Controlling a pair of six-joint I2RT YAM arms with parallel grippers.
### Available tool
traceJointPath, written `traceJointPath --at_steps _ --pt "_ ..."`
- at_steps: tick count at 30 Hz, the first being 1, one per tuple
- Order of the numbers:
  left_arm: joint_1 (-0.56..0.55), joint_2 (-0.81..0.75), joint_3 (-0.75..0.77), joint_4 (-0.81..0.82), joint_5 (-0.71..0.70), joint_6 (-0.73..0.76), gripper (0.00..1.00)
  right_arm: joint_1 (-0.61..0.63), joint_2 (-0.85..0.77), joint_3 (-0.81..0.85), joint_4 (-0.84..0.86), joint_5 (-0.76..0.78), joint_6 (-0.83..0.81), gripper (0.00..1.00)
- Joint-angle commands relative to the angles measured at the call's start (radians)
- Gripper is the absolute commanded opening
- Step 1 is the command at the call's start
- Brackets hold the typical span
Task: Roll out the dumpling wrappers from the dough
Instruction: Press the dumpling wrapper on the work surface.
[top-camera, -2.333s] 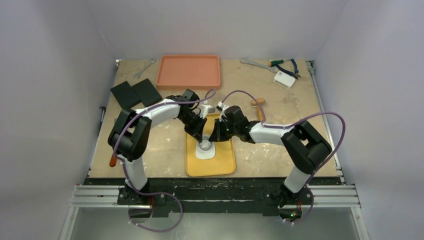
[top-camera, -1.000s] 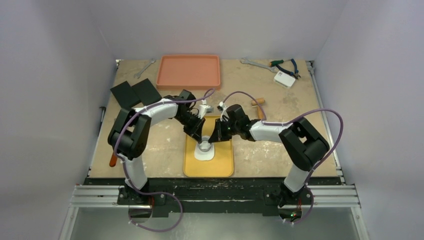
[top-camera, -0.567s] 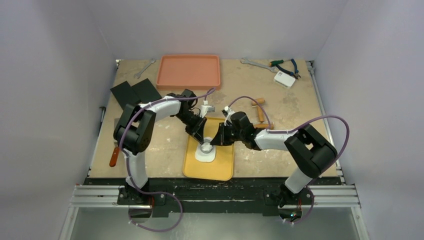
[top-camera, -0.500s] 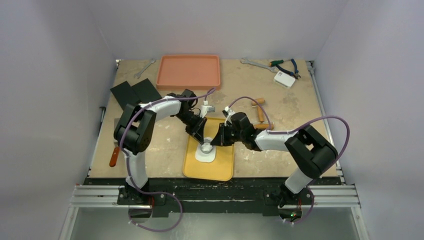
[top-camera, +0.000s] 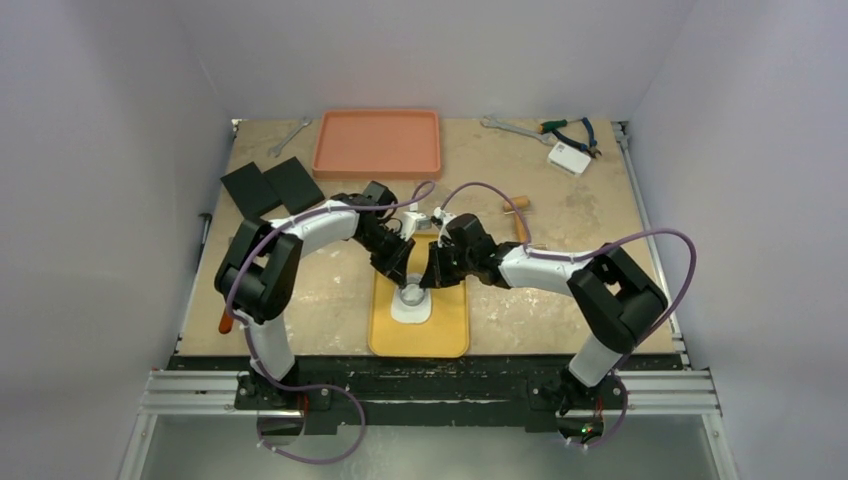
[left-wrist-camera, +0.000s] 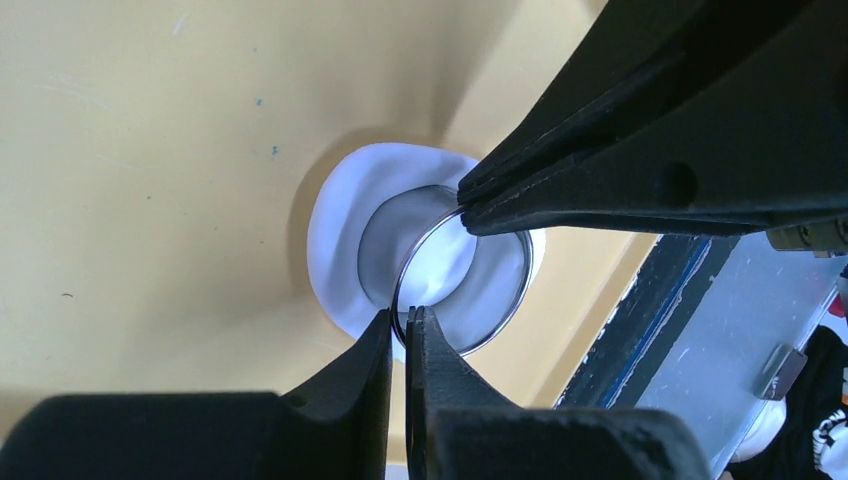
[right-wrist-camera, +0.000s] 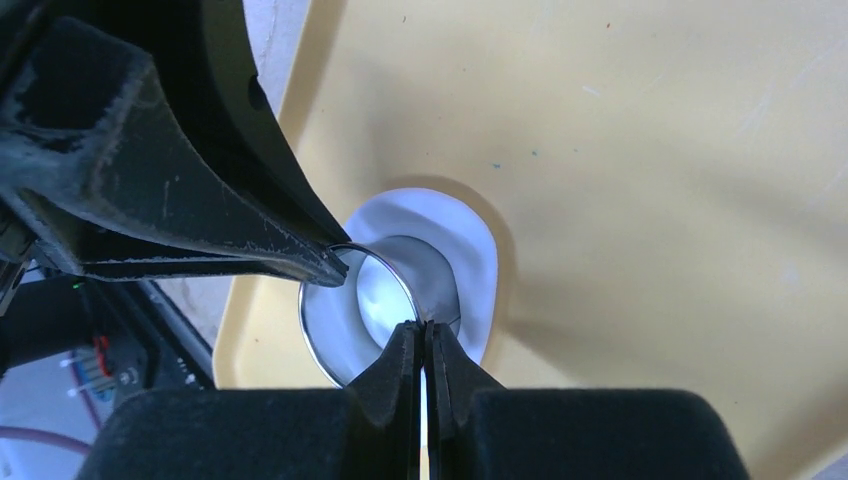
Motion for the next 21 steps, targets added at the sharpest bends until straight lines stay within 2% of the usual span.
traceJointPath --at_steps 1,14,21 --pt "-0.008 0.030 0.013 0.015 0.047 0.018 0.08 -0.009 -0.005 0.008 -0.096 0.234 -0.100 0.06" --pt "0.003 -0.012 0.079 0.006 0.126 -0.003 0.29 -0.002 -0.020 0.108 -0.131 0.174 -0.134 0.18" --pt "0.023 0.012 0.105 -0.010 0.148 -0.003 0.34 -0.001 -0.038 0.124 -0.135 0.151 -0.137 0.29"
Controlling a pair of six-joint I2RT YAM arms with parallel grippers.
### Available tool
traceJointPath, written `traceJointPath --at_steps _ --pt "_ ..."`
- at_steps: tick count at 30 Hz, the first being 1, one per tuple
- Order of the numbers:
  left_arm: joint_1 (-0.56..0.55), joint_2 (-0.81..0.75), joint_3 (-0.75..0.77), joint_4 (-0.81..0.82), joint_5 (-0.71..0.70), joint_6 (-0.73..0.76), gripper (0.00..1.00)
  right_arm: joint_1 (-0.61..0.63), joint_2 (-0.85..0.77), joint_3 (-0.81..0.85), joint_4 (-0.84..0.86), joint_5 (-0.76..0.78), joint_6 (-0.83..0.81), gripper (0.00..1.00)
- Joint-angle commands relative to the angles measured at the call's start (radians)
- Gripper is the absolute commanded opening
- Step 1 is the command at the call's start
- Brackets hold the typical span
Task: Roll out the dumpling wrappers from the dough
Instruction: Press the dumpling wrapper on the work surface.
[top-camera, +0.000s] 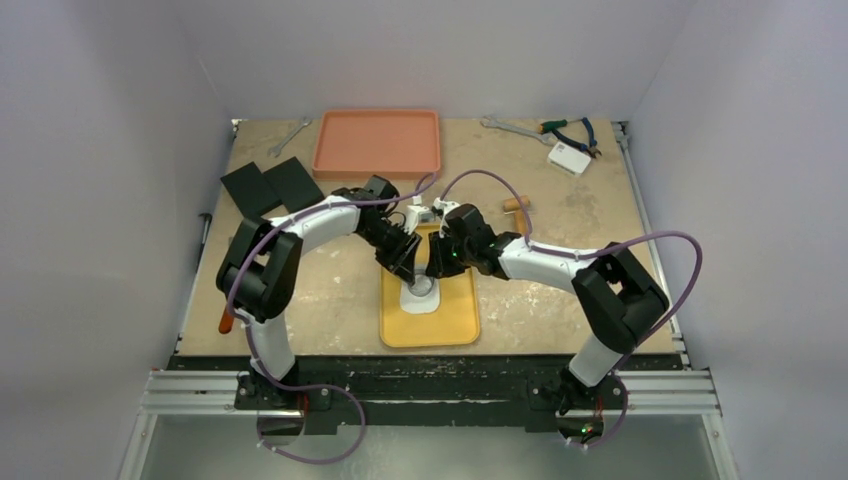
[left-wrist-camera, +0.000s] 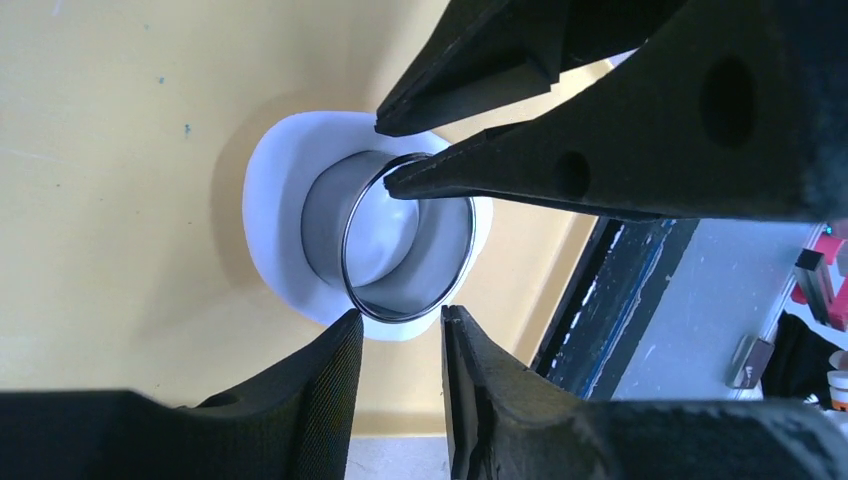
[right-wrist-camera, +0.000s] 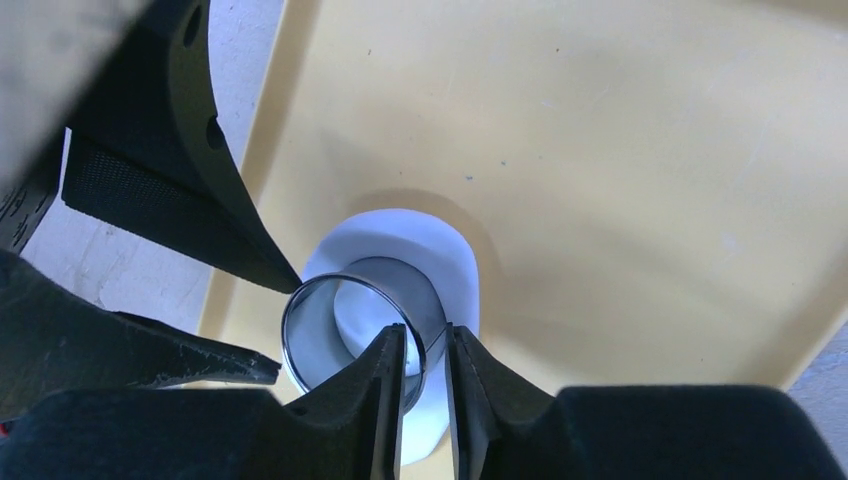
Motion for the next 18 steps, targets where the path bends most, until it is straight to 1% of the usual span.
traceJointPath --at_steps 1,5,7,10,15,18 --pt "0.027 0.003 0.057 -0.005 0.067 0.002 0.35 -0.001 -0.020 0.045 -0.018 0.006 -0.026 0.31" --pt "0.049 -0.010 0.063 0.004 0.051 0.003 0.40 0.000 -0.021 0.055 -0.024 0.003 -0.039 0.35" --pt "0.052 -0.009 0.061 0.003 0.052 0.005 0.41 0.002 -0.022 0.065 -0.028 -0.006 -0.048 0.36" --pt "0.063 -0.011 0.062 0.001 0.058 0.006 0.41 0.005 -0.033 0.076 -0.039 0.007 -0.074 0.37" --pt "0.099 -0.039 0.057 0.012 0.042 0.006 0.40 0.022 -0.054 0.086 -0.067 0.077 -0.169 0.43" --pt "0.109 -0.057 0.036 0.031 0.031 -0.013 0.39 0.041 -0.027 0.103 -0.072 0.078 -0.209 0.42"
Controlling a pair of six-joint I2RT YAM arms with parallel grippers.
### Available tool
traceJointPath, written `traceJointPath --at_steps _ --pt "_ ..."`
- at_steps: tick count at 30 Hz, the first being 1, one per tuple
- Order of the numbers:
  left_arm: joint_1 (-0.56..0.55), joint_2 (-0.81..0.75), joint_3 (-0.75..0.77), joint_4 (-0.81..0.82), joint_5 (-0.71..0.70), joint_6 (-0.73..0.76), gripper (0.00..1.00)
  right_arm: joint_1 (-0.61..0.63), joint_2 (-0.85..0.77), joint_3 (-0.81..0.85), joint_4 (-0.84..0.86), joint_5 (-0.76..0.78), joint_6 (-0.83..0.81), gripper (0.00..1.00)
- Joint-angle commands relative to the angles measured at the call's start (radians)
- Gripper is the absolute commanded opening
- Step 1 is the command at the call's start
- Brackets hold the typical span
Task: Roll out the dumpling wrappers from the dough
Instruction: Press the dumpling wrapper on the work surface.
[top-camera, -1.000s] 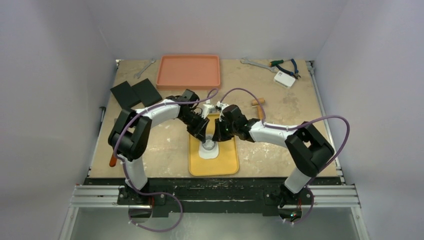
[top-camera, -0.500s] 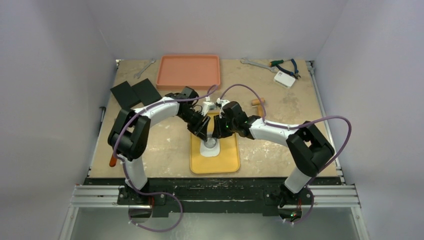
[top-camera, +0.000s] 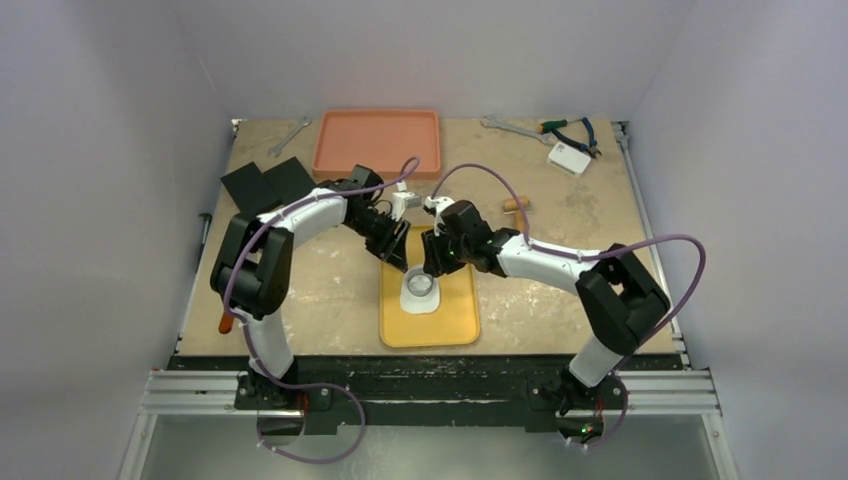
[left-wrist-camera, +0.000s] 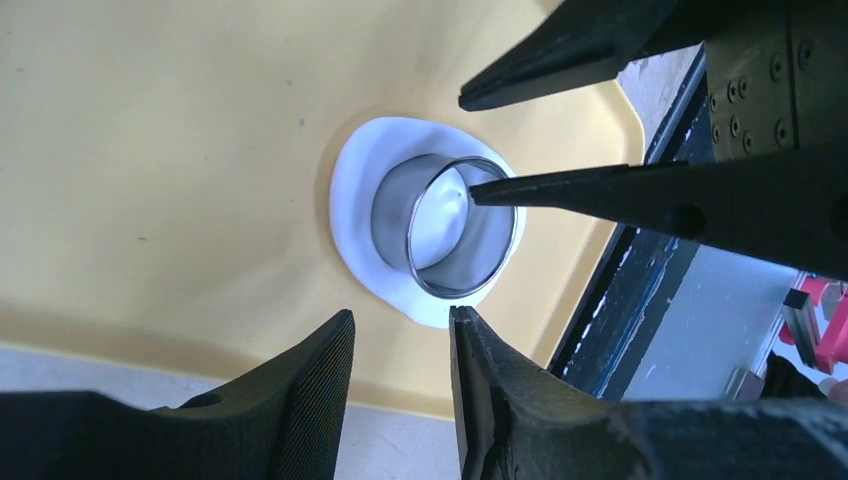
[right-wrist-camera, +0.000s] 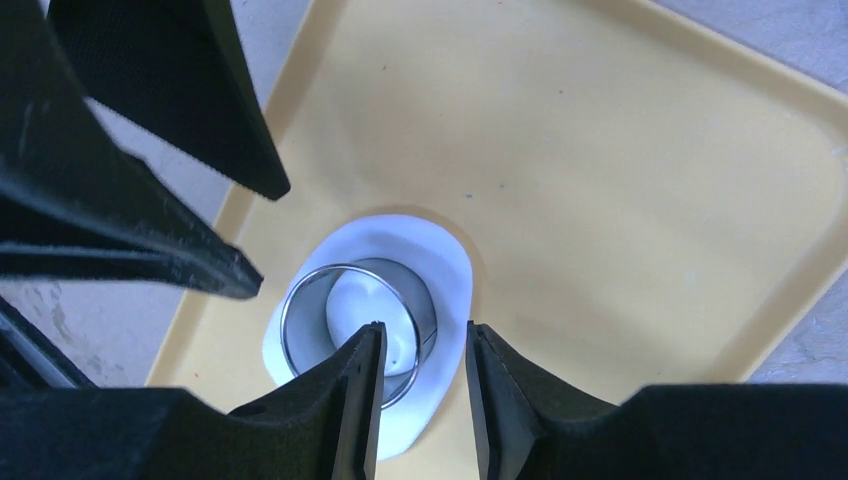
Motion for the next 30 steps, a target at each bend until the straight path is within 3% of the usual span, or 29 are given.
traceJointPath --at_steps 1,7,14,17,21,27,30 --pt "0.024 -0.061 0.003 0.043 0.011 -0.018 0.39 0.031 -0.004 0.061 -0.023 0.046 -0.100 0.42" --pt "0.059 -0.083 -0.016 0.037 0.003 -0.025 0.38 0.047 0.046 0.093 -0.028 0.038 -0.147 0.41" --pt "0.069 -0.073 -0.050 0.082 -0.044 -0.065 0.36 0.075 0.102 0.137 -0.065 0.073 -0.198 0.31" --pt "0.069 -0.080 -0.058 0.112 -0.116 -0.082 0.35 0.079 0.103 0.133 -0.064 0.079 -0.215 0.28" --pt "0.069 -0.116 -0.075 0.183 -0.275 -0.125 0.36 0.087 0.106 0.133 -0.066 0.088 -0.229 0.14" --pt "0.068 -0.176 -0.101 0.338 -0.452 -0.179 0.50 0.092 0.080 0.133 -0.066 0.089 -0.244 0.20" --pt "0.052 -0.132 -0.066 0.350 -0.508 -0.163 0.52 0.095 0.075 0.155 -0.078 0.095 -0.260 0.23"
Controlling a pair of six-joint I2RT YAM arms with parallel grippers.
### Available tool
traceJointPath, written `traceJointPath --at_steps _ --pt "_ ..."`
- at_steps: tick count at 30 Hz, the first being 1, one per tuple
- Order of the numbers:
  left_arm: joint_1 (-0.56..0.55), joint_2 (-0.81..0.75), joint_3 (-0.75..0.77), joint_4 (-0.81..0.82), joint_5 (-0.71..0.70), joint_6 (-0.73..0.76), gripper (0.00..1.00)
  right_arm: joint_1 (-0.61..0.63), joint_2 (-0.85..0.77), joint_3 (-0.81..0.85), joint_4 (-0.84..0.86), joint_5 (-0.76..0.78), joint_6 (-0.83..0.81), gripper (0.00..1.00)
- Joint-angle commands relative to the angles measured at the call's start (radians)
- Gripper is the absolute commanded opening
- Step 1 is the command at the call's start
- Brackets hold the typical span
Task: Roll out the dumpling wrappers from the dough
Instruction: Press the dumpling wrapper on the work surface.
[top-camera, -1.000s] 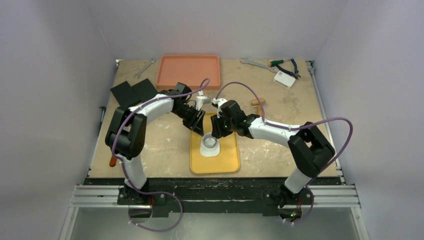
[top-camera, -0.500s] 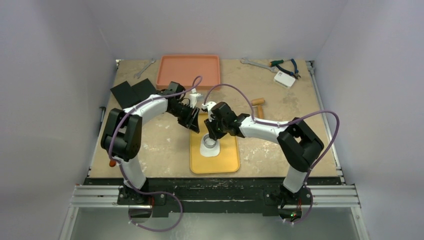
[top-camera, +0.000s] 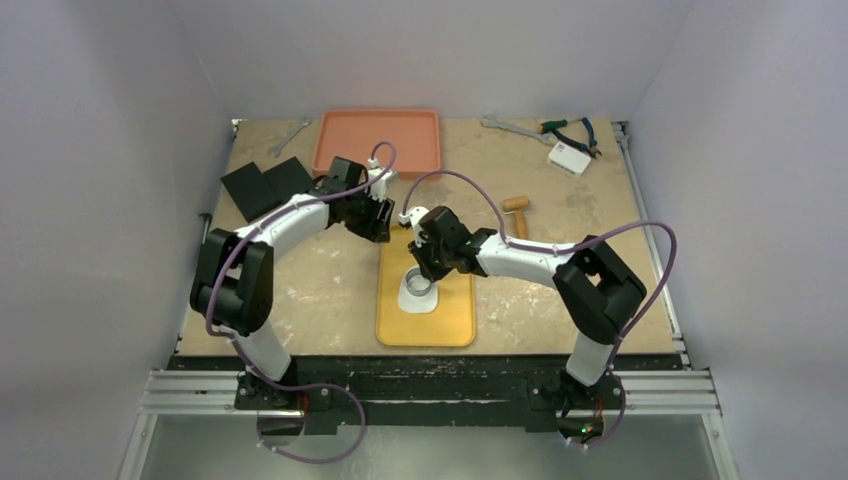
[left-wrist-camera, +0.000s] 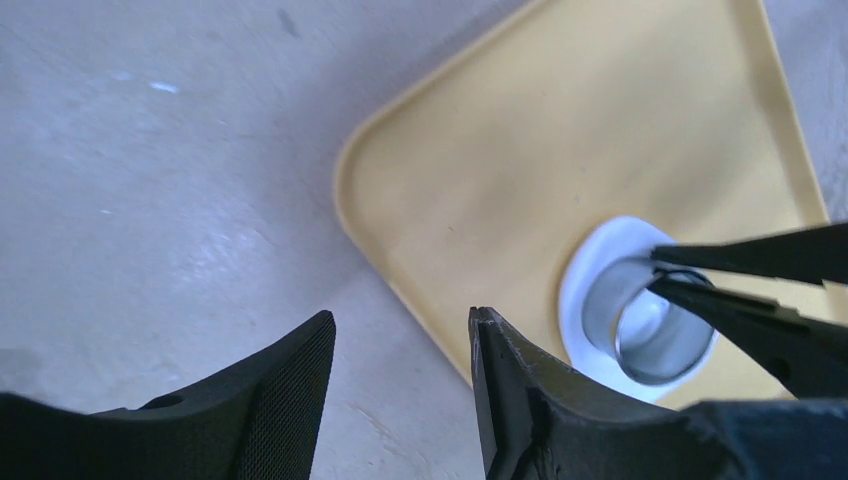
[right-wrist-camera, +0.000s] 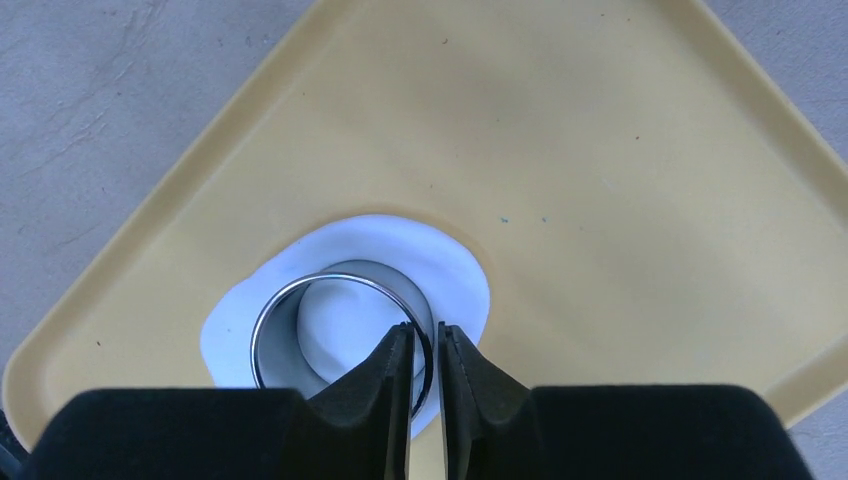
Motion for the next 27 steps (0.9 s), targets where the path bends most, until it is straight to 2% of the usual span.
traceJointPath --at_steps 1,6,11,18,23,25,27 --pt "-0.033 0.021 0.041 0.104 -0.146 -0.002 0.52 0.010 -0.043 0.061 -0.016 0.025 -0.038 0.22" --pt "-0.080 0.094 0.049 0.147 -0.257 0.015 0.52 0.010 -0.064 0.053 -0.002 0.032 -0.044 0.20" --pt "-0.095 0.129 0.065 0.215 -0.267 0.050 0.51 0.012 -0.061 0.052 0.008 0.005 -0.048 0.16" --pt "-0.106 0.222 0.121 0.207 -0.265 0.081 0.47 0.012 -0.049 0.039 0.018 -0.008 -0.066 0.16" --pt "-0.105 0.232 0.107 0.201 -0.289 0.032 0.34 0.012 -0.034 0.024 0.029 -0.009 -0.065 0.14" --pt "-0.105 0.225 0.088 0.208 -0.296 0.010 0.26 0.012 -0.037 0.012 0.042 -0.012 -0.064 0.11" --pt "-0.104 0.214 0.067 0.219 -0.308 -0.011 0.14 0.012 -0.040 0.005 0.053 -0.023 -0.065 0.07"
